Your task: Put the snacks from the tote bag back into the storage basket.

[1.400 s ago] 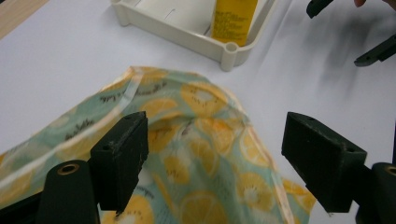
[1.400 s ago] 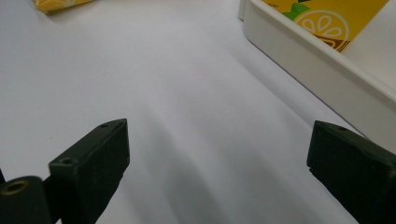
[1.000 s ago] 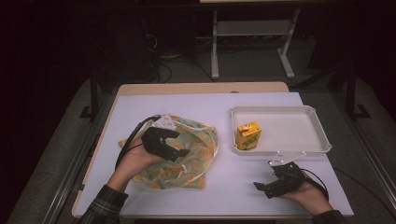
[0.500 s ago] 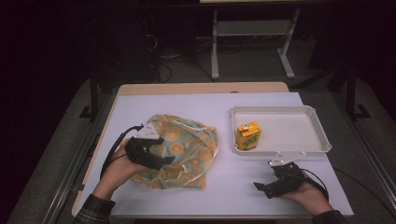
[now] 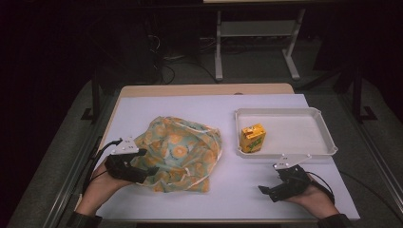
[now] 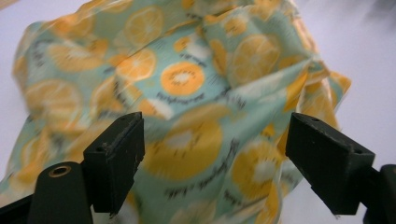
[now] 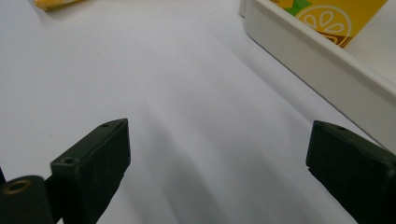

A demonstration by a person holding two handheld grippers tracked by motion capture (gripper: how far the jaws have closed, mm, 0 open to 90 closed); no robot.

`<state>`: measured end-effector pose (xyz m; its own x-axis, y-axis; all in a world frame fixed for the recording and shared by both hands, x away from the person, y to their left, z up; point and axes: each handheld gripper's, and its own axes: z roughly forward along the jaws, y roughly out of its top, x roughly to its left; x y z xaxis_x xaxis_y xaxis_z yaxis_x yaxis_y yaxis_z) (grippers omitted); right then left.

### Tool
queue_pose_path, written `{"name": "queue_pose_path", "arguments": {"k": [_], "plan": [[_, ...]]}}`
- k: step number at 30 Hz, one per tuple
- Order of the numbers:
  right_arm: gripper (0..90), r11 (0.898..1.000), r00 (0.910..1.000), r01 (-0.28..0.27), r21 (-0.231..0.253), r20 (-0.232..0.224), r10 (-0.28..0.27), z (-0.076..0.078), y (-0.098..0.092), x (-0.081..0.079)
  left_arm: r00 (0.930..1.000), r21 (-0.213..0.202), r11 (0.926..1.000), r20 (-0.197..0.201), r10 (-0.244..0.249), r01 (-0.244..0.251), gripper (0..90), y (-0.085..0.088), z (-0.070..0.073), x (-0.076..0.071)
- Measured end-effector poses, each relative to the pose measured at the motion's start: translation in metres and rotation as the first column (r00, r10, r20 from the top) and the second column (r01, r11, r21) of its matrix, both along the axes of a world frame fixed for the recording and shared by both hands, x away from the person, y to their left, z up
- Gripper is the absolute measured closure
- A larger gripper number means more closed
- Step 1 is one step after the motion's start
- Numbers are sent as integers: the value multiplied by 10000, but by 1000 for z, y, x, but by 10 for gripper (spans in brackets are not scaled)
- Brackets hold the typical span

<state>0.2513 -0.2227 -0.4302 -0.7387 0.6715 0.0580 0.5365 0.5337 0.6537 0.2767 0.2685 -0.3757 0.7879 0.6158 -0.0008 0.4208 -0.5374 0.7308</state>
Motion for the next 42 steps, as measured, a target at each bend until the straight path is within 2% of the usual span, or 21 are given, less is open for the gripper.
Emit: {"name": "queue_pose_path", "arguments": {"k": [5,7,9,12,16,18,20,23,25,31,33,39,42], "plan": [[62,10000,10000,10,21,11,-10,0,0,1,9989,-81,9990,124,451,-450,188,21,-8,-10],[64,10000,10000,37,23,20,-37,1,-1,1,9984,92,9984,79,558,-559,186,27,-11,-12],[66,9999,9999,105,27,-1,-105,1,-1,1,9967,3,9968,139,797,-797,185,32,-16,-16],[95,9999,9999,97,122,118,-98,3,-3,0,9951,3,9952,101,980,-980,185,41,-21,-20],[151,9996,9998,200,203,15,-201,7,-6,2,9931,184,9929,31,1173,-1173,185,49,-29,-21],[207,9997,9999,161,207,-20,-160,8,-6,2,9915,-164,9913,-3,1304,-1304,186,51,-31,-19],[275,9997,9998,176,176,-20,-176,10,-7,3,9915,-210,9913,-39,1300,-1300,186,52,-31,-18],[434,9989,9992,388,253,-68,-387,17,-9,5,9916,-274,9912,-69,1292,-1294,186,51,-33,-18],[516,9982,9987,484,343,133,-489,22,-11,9,9924,-191,9923,-63,1226,-1227,186,51,-33,-17],[707,9982,9979,529,279,354,-538,29,-17,19,9928,-200,9926,-43,1201,-1202,188,49,-33,-17],[753,9978,9980,592,298,218,-598,29,-17,21,9929,-167,9927,-39,1190,-1191,189,49,-33,-17],[897,9979,9976,608,225,324,-615,33,-22,35,9926,-252,9923,29,1215,-1214,189,50,-33,-16],[899,9976,9970,639,275,412,-650,34,-24,43,9929,-196,9927,22,1192,-1192,190,50,-33,-16]]}}
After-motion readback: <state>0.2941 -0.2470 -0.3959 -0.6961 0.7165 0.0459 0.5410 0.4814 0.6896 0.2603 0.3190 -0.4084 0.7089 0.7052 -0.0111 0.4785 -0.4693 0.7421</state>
